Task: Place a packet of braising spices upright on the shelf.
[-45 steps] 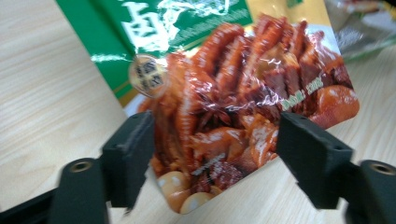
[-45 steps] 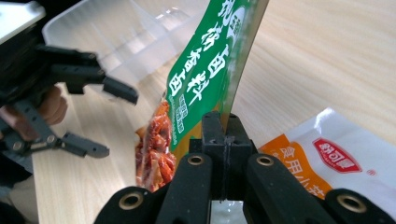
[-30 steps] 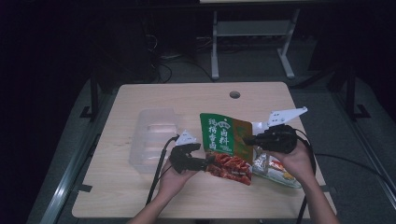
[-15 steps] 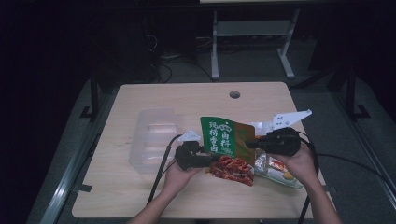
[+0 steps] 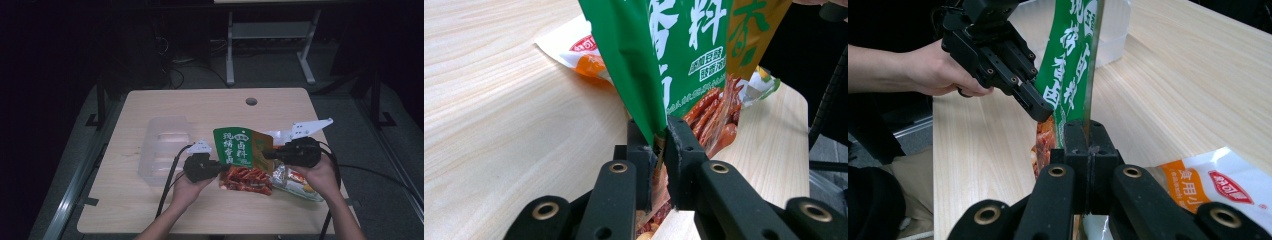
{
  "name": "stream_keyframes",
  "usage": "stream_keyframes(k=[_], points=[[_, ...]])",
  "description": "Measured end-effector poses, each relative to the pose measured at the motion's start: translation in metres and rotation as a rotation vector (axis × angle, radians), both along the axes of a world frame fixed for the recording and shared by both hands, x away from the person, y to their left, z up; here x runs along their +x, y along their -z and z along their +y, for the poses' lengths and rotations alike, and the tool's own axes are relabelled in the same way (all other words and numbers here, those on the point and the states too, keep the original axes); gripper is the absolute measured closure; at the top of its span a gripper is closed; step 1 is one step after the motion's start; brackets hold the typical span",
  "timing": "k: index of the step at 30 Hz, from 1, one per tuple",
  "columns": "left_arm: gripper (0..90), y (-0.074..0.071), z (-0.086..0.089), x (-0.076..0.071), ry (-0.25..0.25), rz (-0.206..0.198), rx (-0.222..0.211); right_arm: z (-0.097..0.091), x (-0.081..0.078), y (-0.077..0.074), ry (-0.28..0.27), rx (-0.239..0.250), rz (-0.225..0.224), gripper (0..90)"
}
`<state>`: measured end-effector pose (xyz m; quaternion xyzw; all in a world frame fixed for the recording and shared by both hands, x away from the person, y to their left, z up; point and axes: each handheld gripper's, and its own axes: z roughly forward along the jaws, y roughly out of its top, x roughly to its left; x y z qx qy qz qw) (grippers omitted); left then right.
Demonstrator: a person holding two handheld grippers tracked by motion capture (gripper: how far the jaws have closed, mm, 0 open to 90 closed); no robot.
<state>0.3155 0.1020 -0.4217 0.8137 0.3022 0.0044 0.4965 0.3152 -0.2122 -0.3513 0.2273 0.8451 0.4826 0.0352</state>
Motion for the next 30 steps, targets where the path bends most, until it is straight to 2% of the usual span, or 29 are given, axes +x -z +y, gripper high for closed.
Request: stream_keyframes(k=[2,8,9,13,18,20,21,25,28,30], points=[[83.5,0.000,-0.001,-0.002,-0.004,0.009,-0.003,0.000,0.000,0.001,0.006,0.004,0.002,89.6],[84.3,-0.001,0.000,-0.006,0.001,-0.021,0.016,-0.005,0.000,0.009,0.013,0.025,0.035,85.7],[84.4,-0.002,-0.001,-0.008,0.003,-0.036,0.023,-0.004,0.000,0.010,0.010,0.022,0.044,84.0],[84.3,-0.002,-0.002,-0.009,0.004,-0.051,0.034,0.001,0.000,0.012,0.007,-0.010,0.058,79.8],[84.2,-0.002,0.000,-0.011,-0.004,-0.043,0.028,0.004,0.001,0.017,0.024,0.002,0.066,77.2],[84.2,-0.002,0.000,-0.011,-0.003,-0.043,0.027,0.006,0.003,0.022,0.033,-0.008,0.085,77.0],[84.1,-0.002,0.000,-0.011,-0.002,-0.046,0.031,0.007,0.004,0.025,0.032,-0.024,0.093,77.3],[84.1,-0.002,0.000,-0.012,-0.005,-0.048,0.038,0.013,0.004,0.031,0.027,-0.027,0.103,79.3],[83.4,-0.002,0.002,-0.011,-0.001,-0.044,0.036,0.014,0.003,0.030,0.021,-0.041,0.094,88.1],[82.6,-0.003,0.003,-0.013,-0.001,-0.044,0.028,0.014,0.003,0.029,0.015,-0.043,0.091,89.1]])
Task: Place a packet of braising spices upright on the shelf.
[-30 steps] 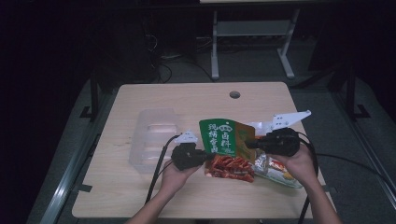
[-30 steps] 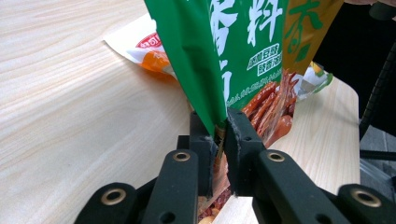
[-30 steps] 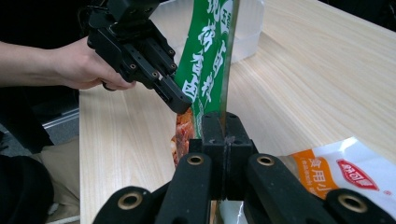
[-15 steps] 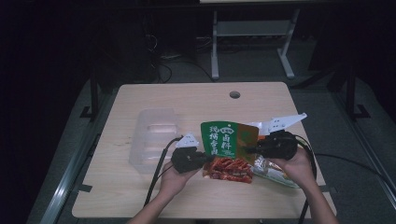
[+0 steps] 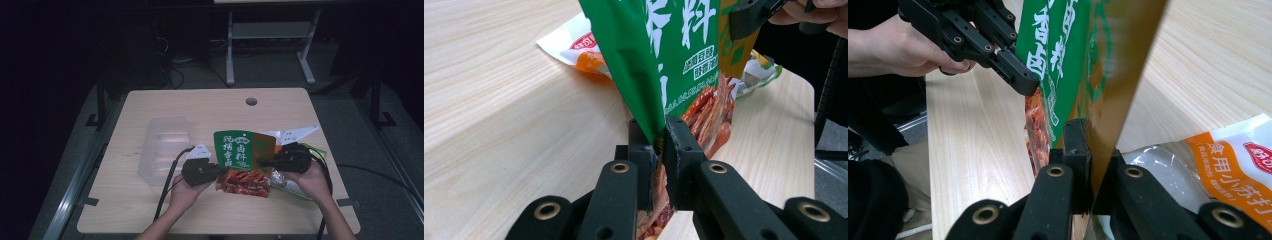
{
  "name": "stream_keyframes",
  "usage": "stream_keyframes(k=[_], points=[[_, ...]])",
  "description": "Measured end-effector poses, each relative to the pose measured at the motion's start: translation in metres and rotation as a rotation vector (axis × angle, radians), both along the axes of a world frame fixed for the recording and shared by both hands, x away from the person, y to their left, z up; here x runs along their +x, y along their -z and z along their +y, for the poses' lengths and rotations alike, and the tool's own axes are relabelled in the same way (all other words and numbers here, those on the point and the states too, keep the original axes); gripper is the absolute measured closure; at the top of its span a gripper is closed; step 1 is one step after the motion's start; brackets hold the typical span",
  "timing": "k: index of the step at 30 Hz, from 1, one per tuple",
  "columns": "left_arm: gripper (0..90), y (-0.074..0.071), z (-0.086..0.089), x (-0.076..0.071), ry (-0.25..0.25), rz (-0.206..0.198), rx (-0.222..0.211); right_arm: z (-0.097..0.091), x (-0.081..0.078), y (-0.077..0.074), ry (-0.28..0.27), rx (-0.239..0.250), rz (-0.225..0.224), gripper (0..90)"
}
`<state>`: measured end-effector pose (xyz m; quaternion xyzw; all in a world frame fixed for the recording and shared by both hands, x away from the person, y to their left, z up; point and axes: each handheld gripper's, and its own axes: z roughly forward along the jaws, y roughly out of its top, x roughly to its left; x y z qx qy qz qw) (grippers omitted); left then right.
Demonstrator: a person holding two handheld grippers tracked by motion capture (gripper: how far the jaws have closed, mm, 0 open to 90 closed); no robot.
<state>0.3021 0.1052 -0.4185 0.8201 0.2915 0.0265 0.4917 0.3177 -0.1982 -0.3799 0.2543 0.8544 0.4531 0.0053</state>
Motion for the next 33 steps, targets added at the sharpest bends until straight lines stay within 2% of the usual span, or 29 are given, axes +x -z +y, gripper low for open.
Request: stream_keyframes(k=[4,10,12,13,18,26,31,33], points=[[79.1,-0.002,0.003,-0.003,-0.004,0.005,-0.004,0.000,-0.002,-0.001,-0.005,0.011,-0.004,89.6],[69.4,-0.007,0.008,-0.010,-0.020,-0.012,0.003,0.001,-0.011,-0.005,-0.014,0.025,-0.029,90.0],[65.0,-0.009,0.010,-0.012,-0.026,-0.020,-0.010,0.001,-0.017,-0.009,-0.008,0.035,-0.052,90.0],[63.2,-0.012,0.011,-0.015,-0.032,-0.033,-0.004,0.001,-0.018,-0.011,-0.004,0.040,-0.058,90.0],[57.8,-0.015,0.014,-0.020,-0.038,-0.046,0.004,-0.001,-0.024,-0.019,0.014,0.035,-0.088,90.0],[55.3,-0.016,0.022,-0.034,-0.014,-0.052,0.022,-0.006,-0.026,-0.032,0.041,0.085,-0.103,90.0],[55.1,-0.015,0.023,-0.041,-0.005,-0.063,0.027,-0.002,-0.024,-0.040,0.061,0.066,-0.119,90.0],[55.0,-0.013,0.023,-0.045,0.007,-0.070,0.045,-0.001,-0.023,-0.041,0.060,0.065,-0.120,90.0]])
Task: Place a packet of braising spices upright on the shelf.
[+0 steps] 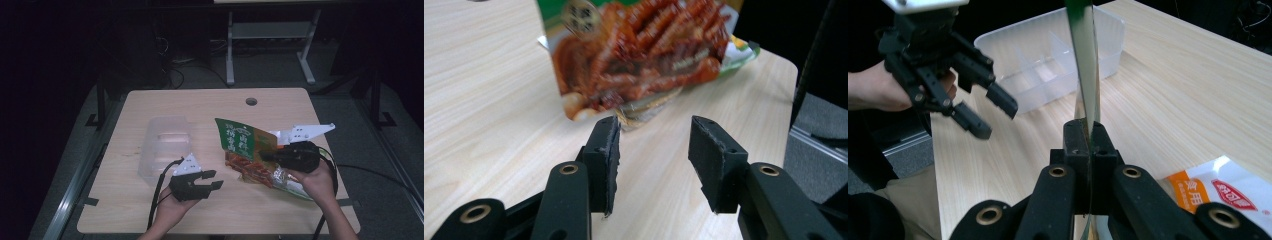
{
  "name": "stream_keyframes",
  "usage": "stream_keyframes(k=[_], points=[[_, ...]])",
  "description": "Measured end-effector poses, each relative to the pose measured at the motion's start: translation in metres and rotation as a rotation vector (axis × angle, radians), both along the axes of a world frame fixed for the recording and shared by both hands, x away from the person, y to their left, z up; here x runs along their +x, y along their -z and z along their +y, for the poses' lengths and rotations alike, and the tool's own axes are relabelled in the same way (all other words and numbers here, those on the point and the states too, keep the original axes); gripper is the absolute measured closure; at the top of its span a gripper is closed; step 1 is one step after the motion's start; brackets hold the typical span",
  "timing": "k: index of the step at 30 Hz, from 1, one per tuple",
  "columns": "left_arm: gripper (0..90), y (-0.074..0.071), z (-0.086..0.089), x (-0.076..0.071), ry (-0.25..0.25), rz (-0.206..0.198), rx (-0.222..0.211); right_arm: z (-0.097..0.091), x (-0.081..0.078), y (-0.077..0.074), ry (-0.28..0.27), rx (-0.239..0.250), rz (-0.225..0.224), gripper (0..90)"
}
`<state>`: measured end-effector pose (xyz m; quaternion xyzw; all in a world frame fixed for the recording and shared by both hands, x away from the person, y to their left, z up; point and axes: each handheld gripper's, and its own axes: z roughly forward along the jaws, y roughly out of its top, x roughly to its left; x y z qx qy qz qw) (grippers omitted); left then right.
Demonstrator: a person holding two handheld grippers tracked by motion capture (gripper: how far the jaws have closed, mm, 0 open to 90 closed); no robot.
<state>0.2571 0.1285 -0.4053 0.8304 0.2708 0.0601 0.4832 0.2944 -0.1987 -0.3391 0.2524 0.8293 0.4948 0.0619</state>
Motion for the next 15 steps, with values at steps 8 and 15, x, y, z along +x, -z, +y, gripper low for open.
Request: stream_keyframes(k=[8,15], points=[[52.7,0.007,0.000,-0.014,0.041,-0.047,0.047,0.019,0.007,-0.014,-0.018,-0.002,-0.007,90.0],[50.3,0.010,0.000,-0.018,0.055,-0.059,0.055,0.039,0.021,-0.024,-0.038,0.007,-0.006,90.0]])
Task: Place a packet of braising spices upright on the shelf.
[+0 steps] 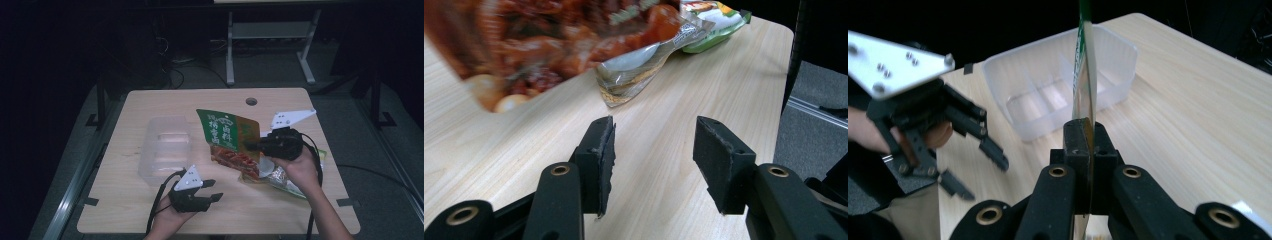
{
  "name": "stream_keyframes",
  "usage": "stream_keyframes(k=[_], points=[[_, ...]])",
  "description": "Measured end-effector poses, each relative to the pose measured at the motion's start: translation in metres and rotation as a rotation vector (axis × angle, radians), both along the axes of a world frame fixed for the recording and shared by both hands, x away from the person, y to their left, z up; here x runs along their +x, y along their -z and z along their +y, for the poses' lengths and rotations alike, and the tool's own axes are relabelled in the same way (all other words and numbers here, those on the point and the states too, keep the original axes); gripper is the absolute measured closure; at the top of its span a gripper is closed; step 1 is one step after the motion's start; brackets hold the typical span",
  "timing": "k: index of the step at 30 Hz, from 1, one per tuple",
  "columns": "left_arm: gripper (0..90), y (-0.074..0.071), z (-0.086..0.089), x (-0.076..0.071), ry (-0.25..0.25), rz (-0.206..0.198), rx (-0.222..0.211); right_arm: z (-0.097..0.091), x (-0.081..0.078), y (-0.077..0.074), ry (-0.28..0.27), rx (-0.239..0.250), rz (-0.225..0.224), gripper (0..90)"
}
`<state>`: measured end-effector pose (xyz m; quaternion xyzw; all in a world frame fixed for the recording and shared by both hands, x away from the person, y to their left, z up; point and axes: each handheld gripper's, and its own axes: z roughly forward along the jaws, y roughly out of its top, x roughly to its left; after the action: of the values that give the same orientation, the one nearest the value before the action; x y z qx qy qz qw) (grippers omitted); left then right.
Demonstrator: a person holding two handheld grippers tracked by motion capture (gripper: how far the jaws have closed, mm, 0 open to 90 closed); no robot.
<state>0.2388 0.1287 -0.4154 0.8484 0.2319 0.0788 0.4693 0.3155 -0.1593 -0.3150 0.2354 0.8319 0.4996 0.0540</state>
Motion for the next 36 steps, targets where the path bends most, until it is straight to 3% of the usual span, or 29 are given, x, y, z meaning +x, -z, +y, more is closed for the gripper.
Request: stream_keyframes(k=[18,36], points=[[47.8,0.002,-0.003,-0.006,0.034,-0.036,0.019,0.050,0.039,-0.020,-0.030,-0.009,-0.024,90.0],[45.0,0.006,-0.004,-0.004,0.040,-0.011,0.016,0.094,0.073,-0.030,-0.063,0.036,-0.031,90.0]])
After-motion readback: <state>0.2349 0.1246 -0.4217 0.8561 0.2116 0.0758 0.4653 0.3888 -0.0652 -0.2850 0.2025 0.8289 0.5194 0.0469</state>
